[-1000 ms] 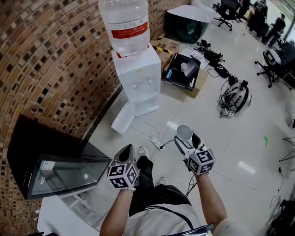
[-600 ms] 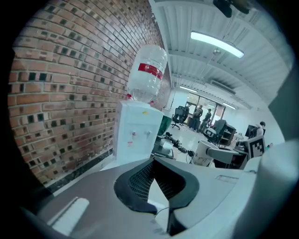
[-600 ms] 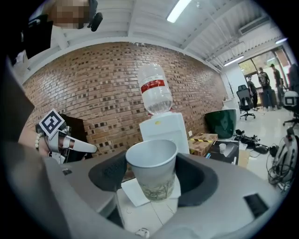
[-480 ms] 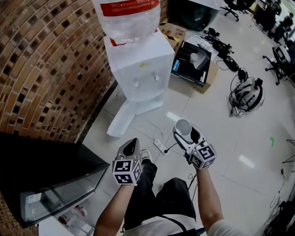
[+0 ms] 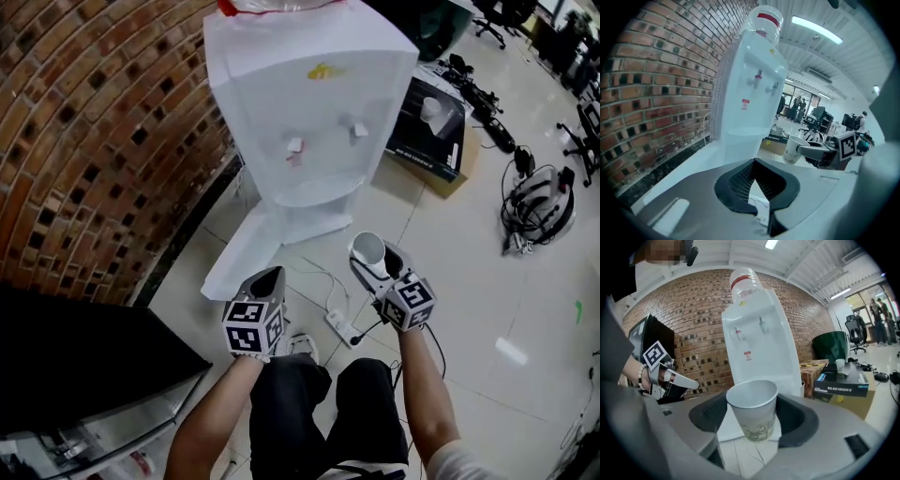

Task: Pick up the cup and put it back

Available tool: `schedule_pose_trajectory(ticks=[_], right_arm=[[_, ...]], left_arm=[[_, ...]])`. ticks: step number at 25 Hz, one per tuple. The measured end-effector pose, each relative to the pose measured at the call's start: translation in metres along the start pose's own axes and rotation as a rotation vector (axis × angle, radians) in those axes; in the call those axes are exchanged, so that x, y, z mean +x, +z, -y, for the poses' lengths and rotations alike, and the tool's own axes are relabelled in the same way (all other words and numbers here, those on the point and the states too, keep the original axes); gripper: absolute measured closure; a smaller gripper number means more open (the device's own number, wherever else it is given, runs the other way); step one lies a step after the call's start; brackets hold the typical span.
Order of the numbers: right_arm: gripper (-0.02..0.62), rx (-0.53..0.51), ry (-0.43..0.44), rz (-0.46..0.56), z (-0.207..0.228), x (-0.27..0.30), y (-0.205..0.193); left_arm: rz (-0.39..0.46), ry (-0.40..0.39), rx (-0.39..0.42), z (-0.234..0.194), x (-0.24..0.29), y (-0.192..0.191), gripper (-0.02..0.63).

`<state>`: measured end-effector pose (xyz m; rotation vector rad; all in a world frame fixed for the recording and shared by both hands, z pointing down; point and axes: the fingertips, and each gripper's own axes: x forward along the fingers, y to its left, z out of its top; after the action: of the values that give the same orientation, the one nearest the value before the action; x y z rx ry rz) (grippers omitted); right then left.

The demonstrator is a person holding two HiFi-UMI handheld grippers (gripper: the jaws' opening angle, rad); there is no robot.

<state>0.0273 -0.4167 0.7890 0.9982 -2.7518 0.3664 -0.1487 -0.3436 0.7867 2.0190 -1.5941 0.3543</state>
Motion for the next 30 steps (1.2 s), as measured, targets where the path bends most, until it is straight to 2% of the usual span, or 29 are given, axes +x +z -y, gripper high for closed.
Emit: schedule_pose_trajectory(ticks=[5, 8, 11, 16, 30], right_arm=[[0.261, -0.041, 0.02, -0.003, 0.02, 0.065, -0.067], [0.261, -0.061, 0.022, -0.031, 0.032, 0.098, -0.104], [0.261, -0.058, -0.006, -0.04, 0.046, 0.129, -0.133], [0.259, -0.062, -0.048, -0.039, 0.069, 0.185, -0.159], [0.259, -0.013, -0.116, 0.008, 0.112, 0.293, -0.195]], left_arm=[[-0.03, -0.056, 0.068, -0.033, 0.052, -0.032, 0.606], [-0.03, -0.095, 0.111, -0.038, 0.072, -0.041, 0.606], [-0.017, -0.117, 0.114, -0.037, 0.085, -0.049, 0.606], [0.003, -0.122, 0.076, -0.039, 0.099, -0.058, 0.606], [0.015, -0.117, 0.005, -0.046, 0.138, -0.066, 0.606]])
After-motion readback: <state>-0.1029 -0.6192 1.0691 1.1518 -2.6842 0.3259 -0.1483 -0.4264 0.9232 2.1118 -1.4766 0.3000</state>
